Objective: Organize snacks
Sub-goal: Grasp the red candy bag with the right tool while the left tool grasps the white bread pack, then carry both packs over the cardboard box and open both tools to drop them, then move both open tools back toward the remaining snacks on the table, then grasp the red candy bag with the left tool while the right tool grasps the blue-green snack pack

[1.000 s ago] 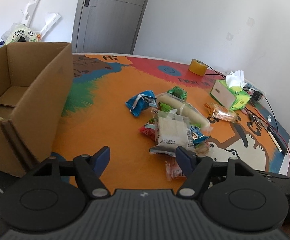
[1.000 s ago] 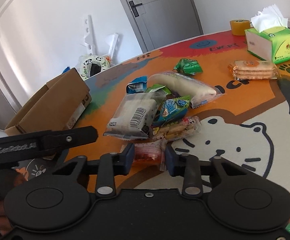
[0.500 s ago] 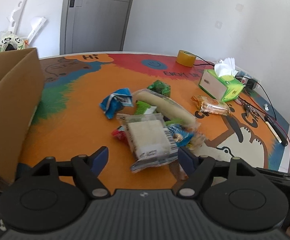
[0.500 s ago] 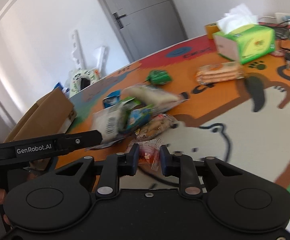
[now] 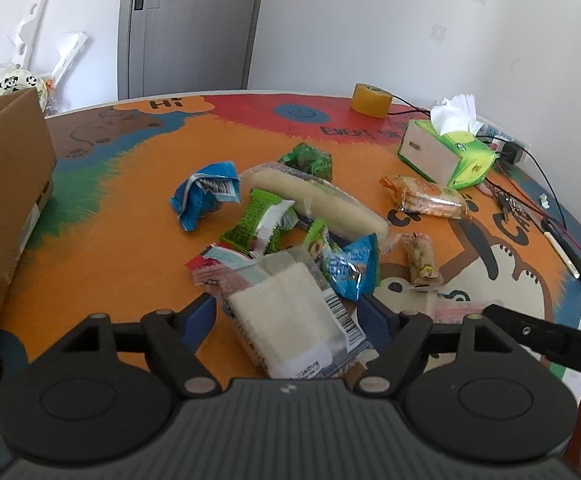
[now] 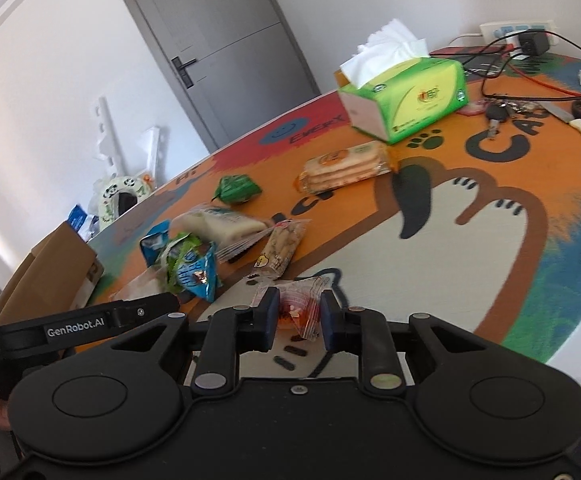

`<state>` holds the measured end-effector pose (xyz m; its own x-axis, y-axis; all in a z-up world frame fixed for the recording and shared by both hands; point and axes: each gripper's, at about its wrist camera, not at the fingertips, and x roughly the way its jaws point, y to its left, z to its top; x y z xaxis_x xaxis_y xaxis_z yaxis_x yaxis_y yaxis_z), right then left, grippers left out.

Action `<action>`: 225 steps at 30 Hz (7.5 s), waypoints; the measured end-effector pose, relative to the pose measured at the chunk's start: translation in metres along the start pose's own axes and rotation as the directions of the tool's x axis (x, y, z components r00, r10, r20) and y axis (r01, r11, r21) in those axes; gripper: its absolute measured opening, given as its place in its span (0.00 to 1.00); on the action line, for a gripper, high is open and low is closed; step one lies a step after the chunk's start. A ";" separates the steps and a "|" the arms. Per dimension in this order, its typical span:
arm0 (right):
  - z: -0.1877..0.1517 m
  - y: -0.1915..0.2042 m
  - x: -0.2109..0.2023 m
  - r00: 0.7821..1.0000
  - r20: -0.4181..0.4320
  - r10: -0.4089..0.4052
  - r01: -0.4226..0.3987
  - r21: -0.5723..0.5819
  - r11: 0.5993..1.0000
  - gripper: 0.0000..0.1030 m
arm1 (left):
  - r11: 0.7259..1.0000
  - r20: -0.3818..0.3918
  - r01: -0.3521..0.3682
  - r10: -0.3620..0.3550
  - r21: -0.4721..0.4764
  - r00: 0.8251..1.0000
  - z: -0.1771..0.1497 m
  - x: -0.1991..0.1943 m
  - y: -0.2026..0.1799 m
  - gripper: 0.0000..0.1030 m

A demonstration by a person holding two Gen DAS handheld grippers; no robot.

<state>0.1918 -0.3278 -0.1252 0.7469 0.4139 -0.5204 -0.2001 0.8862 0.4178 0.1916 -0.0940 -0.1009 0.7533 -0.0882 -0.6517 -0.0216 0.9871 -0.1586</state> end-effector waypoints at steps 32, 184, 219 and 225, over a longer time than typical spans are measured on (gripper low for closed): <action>-0.009 0.024 -0.012 0.998 -0.059 0.032 -0.036 -0.061 0.997 0.48 | 1.000 0.023 -0.012 0.011 0.020 1.000 -0.015 -0.026 0.019 0.51; 0.034 0.097 -0.051 0.987 0.143 0.074 -0.052 -0.157 0.986 1.00 | 0.990 0.271 -0.073 0.103 -0.119 0.957 0.030 -0.146 0.068 0.89; 0.020 0.028 0.028 0.995 -0.021 0.093 -0.094 -0.055 0.994 0.70 | 0.998 0.108 -0.032 0.039 -0.062 0.993 0.019 -0.018 0.029 0.67; 0.021 0.033 0.048 0.991 -0.068 0.116 -0.120 -0.050 0.992 0.66 | 0.997 0.062 -0.026 0.031 -0.079 0.998 0.017 0.006 0.028 0.60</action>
<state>0.2347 -0.2832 -0.1212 0.6737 0.5274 -0.5177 -0.3196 0.8395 0.4395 0.2073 -0.0641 -0.0966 0.7915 -0.0491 -0.6092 -0.0931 0.9754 -0.1996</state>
